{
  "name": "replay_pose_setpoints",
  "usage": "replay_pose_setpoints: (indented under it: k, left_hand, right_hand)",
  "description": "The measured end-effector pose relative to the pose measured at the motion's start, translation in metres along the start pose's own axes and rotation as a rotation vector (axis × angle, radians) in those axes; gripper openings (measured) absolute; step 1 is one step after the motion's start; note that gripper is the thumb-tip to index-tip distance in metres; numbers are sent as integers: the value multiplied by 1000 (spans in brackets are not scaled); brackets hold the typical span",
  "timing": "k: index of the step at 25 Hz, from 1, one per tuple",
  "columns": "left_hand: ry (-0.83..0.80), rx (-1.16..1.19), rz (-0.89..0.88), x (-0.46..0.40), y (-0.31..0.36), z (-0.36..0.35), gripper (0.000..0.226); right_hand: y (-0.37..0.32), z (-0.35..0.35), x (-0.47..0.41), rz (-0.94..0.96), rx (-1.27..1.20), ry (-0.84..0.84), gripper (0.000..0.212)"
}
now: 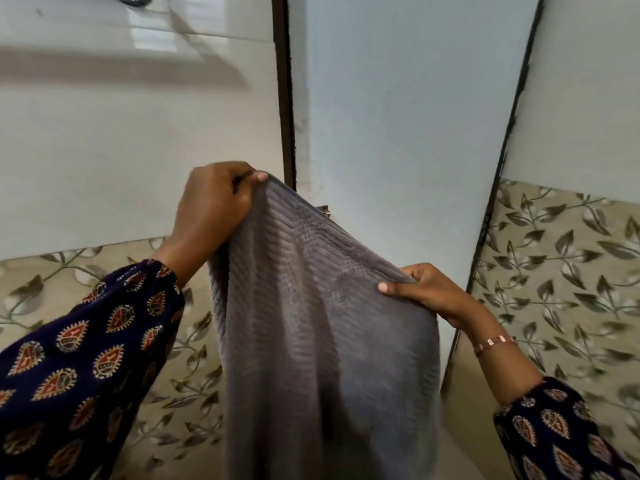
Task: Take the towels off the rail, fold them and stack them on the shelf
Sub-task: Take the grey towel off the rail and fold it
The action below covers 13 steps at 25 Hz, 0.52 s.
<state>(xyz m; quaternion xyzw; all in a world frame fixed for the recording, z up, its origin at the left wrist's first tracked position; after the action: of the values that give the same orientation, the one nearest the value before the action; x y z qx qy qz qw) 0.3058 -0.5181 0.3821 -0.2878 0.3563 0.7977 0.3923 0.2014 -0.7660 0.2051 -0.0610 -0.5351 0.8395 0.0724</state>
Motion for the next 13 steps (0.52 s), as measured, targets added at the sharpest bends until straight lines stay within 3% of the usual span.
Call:
replay_pose_setpoints:
  k: [6,10,13]
  left_hand:
    - [76,78,156,-3,-29,-2,31]
    - [21,116,261,4,-59,-25,29]
    - [25,175,336,7,-73,-32,30]
  right_hand:
    - [64,48,25,-113,-8,171,39]
    - [79,74,19,-230,394,191,49]
    - [86,96,22,-290,464,327,40]
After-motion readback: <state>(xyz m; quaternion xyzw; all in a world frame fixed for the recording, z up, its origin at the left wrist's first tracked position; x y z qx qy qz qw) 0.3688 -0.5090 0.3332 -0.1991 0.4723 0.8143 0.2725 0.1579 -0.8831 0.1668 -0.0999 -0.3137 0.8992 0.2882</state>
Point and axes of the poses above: each hand's wrist, its own x-axis away from the middle knuckle, its own z-axis out of the back of the hand, y = z × x, the point moved 10 cm from there along -x, towards the middle knuckle, and after that the axes turned 9 degrees about -y, right-handed, at the moved point
